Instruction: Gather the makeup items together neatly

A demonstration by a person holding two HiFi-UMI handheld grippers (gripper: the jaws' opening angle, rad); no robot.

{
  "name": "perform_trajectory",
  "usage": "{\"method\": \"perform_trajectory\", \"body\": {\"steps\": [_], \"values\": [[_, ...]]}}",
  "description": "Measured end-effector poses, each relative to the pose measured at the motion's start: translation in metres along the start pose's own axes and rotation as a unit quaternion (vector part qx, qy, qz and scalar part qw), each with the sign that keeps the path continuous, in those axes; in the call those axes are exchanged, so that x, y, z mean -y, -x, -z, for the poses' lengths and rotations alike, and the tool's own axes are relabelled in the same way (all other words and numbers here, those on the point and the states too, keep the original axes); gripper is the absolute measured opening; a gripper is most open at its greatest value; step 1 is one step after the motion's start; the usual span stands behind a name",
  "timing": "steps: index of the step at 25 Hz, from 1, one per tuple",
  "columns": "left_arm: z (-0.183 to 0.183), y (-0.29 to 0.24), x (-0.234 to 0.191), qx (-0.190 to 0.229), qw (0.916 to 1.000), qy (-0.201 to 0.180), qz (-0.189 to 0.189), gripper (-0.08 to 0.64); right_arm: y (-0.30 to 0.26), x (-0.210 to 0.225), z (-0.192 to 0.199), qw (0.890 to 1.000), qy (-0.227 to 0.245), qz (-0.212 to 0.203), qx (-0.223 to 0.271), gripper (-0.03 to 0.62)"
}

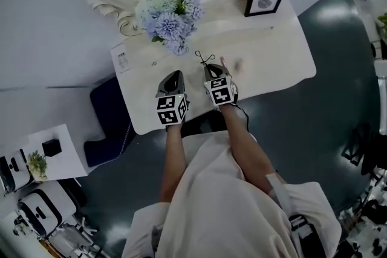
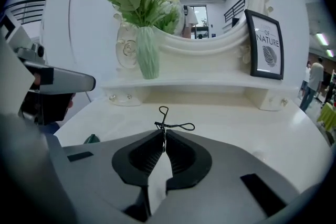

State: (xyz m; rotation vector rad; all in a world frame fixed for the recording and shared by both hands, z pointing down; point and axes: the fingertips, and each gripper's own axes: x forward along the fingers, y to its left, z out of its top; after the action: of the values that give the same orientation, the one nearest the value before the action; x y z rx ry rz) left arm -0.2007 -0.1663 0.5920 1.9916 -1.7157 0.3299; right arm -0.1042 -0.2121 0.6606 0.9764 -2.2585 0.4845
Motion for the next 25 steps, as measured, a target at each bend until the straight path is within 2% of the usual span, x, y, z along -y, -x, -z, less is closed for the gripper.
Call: {"method": "perform_trajectory", "body": {"steps": [3, 7, 17, 21, 22, 24, 25], "values": [[0.011, -0.003, 0.003, -0.007, 0.9999, 0.002, 0.011, 0.015, 0.003, 0.005, 0.016, 1.000, -0.004, 0.013, -0.009, 0.051], [0.026, -0.004, 0.004, -0.018, 0.9996, -0.018, 0.011, 0.015, 0.006, 0.005, 0.029, 0.999, -0.018, 0.021, -0.017, 0.051], [0.046, -0.002, -0.008, -0.023, 0.9992, 0.020, 0.026, 0.015, 0.010, -0.006, 0.050, 0.999, -0.032, 0.024, -0.028, 0.051], [0.050, 0.007, -0.023, -0.024, 0.9988, 0.037, 0.020, 0.015, 0.009, -0.013, 0.056, 0.998, -0.033, 0.029, -0.039, 0.052], [0.049, 0.009, -0.026, -0.022, 0.9988, 0.040, 0.019, 0.015, 0.010, -0.012, 0.056, 0.998, -0.034, 0.032, -0.040, 0.062], [0.045, 0.014, -0.031, -0.015, 0.9987, 0.044, 0.020, 0.015, 0.012, -0.008, 0.055, 0.998, -0.033, 0.042, -0.040, 0.129], [0.042, 0.016, -0.035, -0.012, 0.9987, 0.046, 0.020, 0.015, 0.013, -0.007, 0.054, 0.998, -0.032, 0.048, -0.038, 0.135]]}}
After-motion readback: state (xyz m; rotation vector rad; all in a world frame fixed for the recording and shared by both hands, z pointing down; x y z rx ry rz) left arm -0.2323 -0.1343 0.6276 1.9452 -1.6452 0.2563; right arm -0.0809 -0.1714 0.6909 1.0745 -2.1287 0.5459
